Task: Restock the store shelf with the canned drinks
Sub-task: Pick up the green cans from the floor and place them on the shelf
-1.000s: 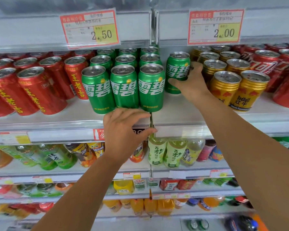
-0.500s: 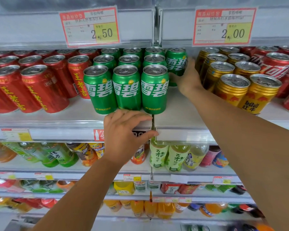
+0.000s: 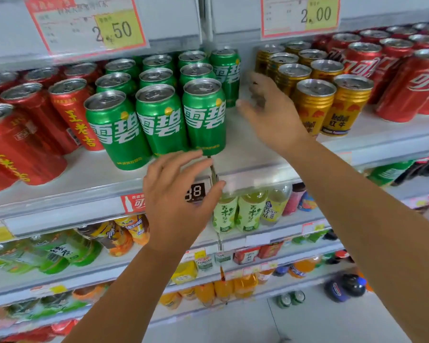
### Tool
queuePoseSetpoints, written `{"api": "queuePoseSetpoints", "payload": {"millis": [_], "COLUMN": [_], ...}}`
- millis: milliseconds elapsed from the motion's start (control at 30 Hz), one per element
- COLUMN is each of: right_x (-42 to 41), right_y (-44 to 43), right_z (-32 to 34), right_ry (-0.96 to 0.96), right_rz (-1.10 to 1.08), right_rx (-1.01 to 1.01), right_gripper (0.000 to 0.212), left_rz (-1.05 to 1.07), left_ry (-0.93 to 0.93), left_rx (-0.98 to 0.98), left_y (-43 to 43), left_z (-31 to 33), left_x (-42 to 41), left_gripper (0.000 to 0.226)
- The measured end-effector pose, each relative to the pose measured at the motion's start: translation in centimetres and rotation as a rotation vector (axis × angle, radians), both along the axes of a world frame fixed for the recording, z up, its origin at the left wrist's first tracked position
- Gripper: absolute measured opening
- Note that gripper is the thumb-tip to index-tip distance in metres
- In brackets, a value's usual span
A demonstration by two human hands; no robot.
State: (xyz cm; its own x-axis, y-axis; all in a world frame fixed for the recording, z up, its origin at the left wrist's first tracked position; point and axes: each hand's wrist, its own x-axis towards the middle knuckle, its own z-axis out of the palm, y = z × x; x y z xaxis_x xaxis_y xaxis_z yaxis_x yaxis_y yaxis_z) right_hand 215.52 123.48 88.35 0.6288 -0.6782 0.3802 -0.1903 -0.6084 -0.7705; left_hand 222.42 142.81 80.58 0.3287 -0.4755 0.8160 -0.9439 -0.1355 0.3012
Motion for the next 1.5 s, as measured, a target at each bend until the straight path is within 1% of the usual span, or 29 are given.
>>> {"api": "queuePoseSetpoints", "payload": {"millis": [67, 133, 200, 267, 300, 367, 433, 467, 500, 533, 600, 700, 767, 933, 1033, 1100, 1200, 1300, 1367, 1400, 1433, 1500], "right_x": [-3.8, -7.9, -12.2, -16.5, -18.7, -23.0, -27.1, -29.0, -30.8, -32.3, -35.1, -37.6, -38.8, -40.3, -40.4, -40.0, -38.7, -37.1, -35.9, -35.3, -34.7, -33.6], "right_y": [2.2, 3.8, 4.8, 4.8, 4.6, 3.8, 2.9, 2.6, 2.3, 1.9, 1.1, -0.4, -1.3, -3.6, -4.5, -5.1, -6.7, -8.9, -10.4, -11.1, -11.7, -12.6], "right_z": [-1.1, -2.9, -5.3, -9.0, -11.5, -17.2, -22.9, -26.2, -29.2, -32.4, -38.7, -47.7, -53.7, -69.2, -77.9, -83.4, -90.7, -96.4, -98.8, -99.7, -100.4, -101.6], "right_ry": [-0.198, -0.320, -0.388, -0.370, -0.311, -0.135, 0.049, 0.136, 0.225, 0.314, 0.450, 0.580, 0.638, 0.805, 0.844, 0.856, 0.808, 0.726, 0.656, 0.621, 0.592, 0.561], "right_rz": [-0.042, -0.143, -0.239, -0.330, -0.384, -0.483, -0.567, -0.602, -0.627, -0.647, -0.669, -0.659, -0.625, -0.499, -0.445, -0.432, -0.452, -0.452, -0.434, -0.408, -0.381, -0.340], "right_rx": [-0.012, 0.002, 0.070, 0.156, 0.205, 0.358, 0.564, 0.684, 0.776, 0.828, 0.885, 1.010, 1.058, 1.062, 1.049, 1.033, 1.012, 0.966, 0.952, 0.945, 0.927, 0.877], "right_gripper": [0.042, 0.026, 0.019, 0.017, 0.017, 0.018, 0.019, 0.021, 0.022, 0.023, 0.026, 0.026, 0.028, 0.035, 0.039, 0.043, 0.053, 0.076, 0.089, 0.094, 0.096, 0.095], "left_rz": [-0.128, -0.304, -0.437, -0.501, -0.515, -0.527, -0.493, -0.455, -0.415, -0.380, -0.308, -0.213, -0.158, -0.063, 0.011, 0.058, 0.113, 0.131, 0.075, 0.055, 0.053, 0.065], "left_ry": [-0.009, 0.076, 0.220, 0.375, 0.452, 0.648, 0.814, 0.857, 0.880, 0.889, 0.901, 0.901, 0.911, 0.993, 1.014, 1.045, 1.121, 1.226, 1.272, 1.286, 1.287, 1.258], "left_rx": [0.009, 0.088, 0.208, 0.381, 0.480, 0.690, 0.893, 0.980, 1.057, 1.128, 1.248, 1.415, 1.508, 1.550, 1.553, 1.541, 1.462, 1.332, 1.219, 1.143, 1.071, 0.972], "left_y": [-0.3, -1.0, -1.9, -2.8, -3.3, -4.0, -4.5, -4.7, -4.8, -5.1, -5.9, -7.3, -8.4, -11.9, -13.8, -15.2, -17.2, -18.9, -19.9, -20.1, -20.4, -21.0], "left_z": [-0.9, -2.9, -5.7, -9.2, -11.3, -16.1, -20.9, -23.4, -25.7, -28.2, -33.1, -41.5, -47.3, -62.5, -71.0, -76.3, -83.4, -89.0, -91.9, -93.1, -94.1, -95.2], "left_x": [-2.1, -4.8, -7.6, -10.2, -11.5, -14.0, -16.3, -17.5, -18.6, -19.7, -21.5, -23.8, -25.2, -27.6, -28.1, -28.1, -28.1, -28.4, -28.6, -28.7, -28.8, -28.8], "left_gripper": [0.022, 0.018, 0.020, 0.023, 0.023, 0.019, 0.015, 0.017, 0.021, 0.025, 0.032, 0.037, 0.041, 0.046, 0.051, 0.059, 0.077, 0.100, 0.107, 0.106, 0.099, 0.078]}}
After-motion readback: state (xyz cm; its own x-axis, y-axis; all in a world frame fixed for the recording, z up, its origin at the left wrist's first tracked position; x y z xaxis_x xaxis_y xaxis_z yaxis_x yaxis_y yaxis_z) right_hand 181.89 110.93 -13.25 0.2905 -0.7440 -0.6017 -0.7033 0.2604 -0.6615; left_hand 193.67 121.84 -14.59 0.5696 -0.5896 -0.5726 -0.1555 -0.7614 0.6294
